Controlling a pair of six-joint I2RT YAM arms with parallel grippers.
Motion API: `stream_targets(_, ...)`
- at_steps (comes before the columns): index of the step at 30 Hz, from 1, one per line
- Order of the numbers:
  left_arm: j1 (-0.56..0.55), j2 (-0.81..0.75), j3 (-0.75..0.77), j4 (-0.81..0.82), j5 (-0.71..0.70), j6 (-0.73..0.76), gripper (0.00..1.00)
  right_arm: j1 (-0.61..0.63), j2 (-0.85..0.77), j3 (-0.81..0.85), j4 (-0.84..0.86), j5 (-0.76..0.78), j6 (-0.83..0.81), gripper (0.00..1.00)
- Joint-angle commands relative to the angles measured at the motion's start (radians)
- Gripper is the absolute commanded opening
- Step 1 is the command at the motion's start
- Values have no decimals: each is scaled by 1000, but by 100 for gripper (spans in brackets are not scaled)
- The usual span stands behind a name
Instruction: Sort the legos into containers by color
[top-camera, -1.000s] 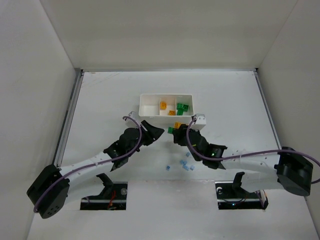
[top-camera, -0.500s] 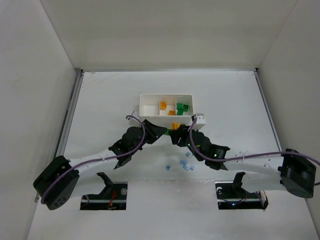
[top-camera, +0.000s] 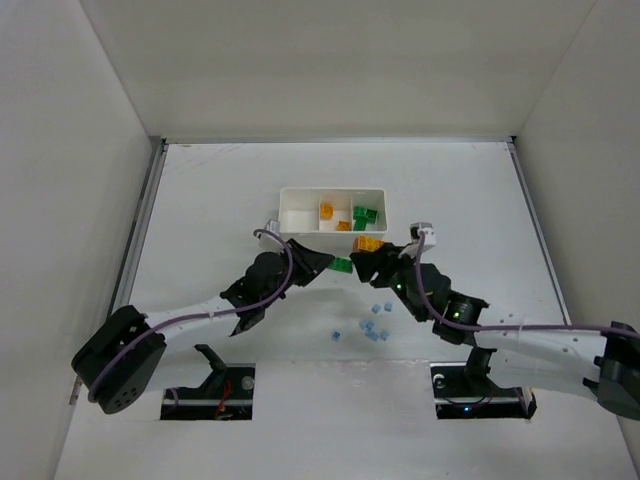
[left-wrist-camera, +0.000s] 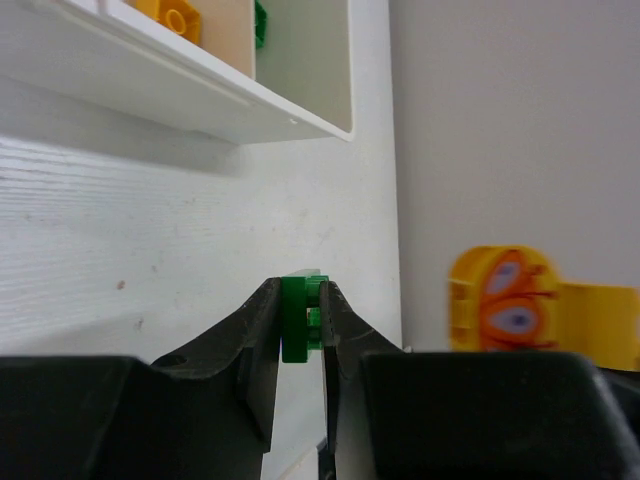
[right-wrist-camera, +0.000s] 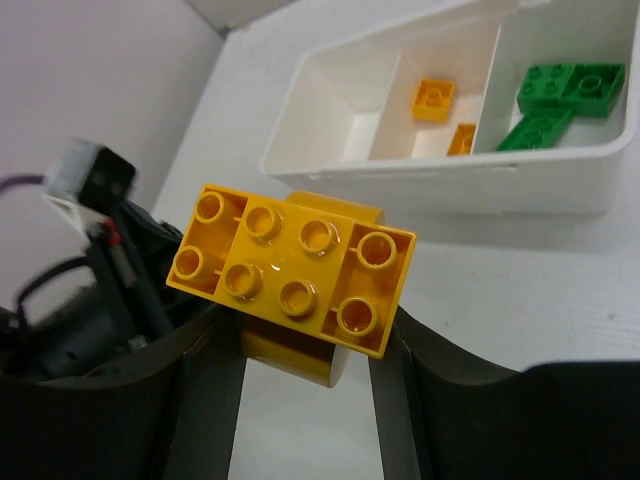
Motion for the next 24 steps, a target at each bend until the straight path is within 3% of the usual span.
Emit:
stream_targets(1, 6, 21, 43, 4, -25, 34, 5, -36, -90, -6, 27, -36, -17, 37)
stream_targets(11, 15, 153, 284, 12, -26, 113, 7, -133, -182, -75, -94, -37, -34, 37)
stream_targets(24, 90, 564, 669, 1, -34, 201, 9, -130, -245, -130, -168, -34, -32, 37)
